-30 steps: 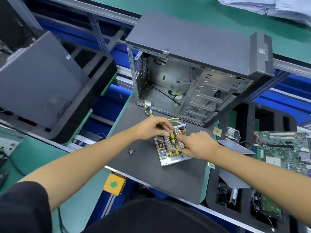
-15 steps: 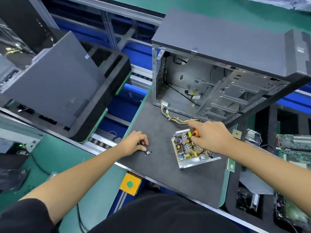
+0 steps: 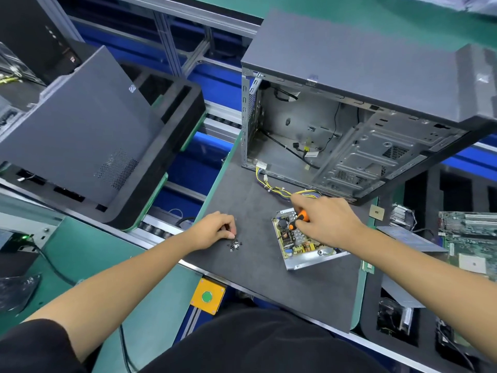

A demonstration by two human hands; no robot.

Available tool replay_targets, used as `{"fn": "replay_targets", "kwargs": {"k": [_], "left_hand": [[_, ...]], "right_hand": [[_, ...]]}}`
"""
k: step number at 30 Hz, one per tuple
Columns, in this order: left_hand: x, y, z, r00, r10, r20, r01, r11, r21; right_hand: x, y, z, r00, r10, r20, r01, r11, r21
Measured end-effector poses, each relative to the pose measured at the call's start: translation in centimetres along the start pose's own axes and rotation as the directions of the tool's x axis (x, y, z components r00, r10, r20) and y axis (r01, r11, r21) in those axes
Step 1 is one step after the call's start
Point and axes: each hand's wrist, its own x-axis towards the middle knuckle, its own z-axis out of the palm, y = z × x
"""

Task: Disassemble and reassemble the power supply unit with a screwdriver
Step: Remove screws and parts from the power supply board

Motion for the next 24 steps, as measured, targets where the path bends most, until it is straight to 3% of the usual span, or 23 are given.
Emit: {"fn": "replay_targets", "kwargs": {"k": [4, 8, 17, 22, 24], "left_hand": [[0.0, 0.1, 0.2, 1.0, 0.003, 0.0, -0.003, 1.0, -0.011], [0.4, 0.6, 0.7, 0.995, 0.026, -0.097, -0.03, 0.999, -0.043], [0.9, 1.2, 1.1, 0.988, 0.144, -0.057, -0.138, 0.986, 0.093], [0.4, 1.9, 1.8, 0.973, 0.222, -0.058, -0.192, 0.926, 0.325], [0.3, 2.2, 2.2, 0.979, 0.192, -0.064, -0.162, 0.934, 0.318]], "right_hand": [[0.0, 0.0, 0.2, 1.0, 0.008, 0.004, -0.008, 1.0, 0.003], [0.0, 0.0, 0.6, 1.0, 0.012, 0.007, -0.012, 1.0, 0.024], [-0.2, 0.1, 1.0, 1.0, 0.02, -0.003, -0.02, 0.999, 0.034], [-0.2, 0.2, 1.2, 1.0, 0.025, -0.005, -0.025, 0.999, 0.029], [-0.3, 0.2, 1.2, 1.0, 0.023, 0.0, -0.023, 0.999, 0.03]]}}
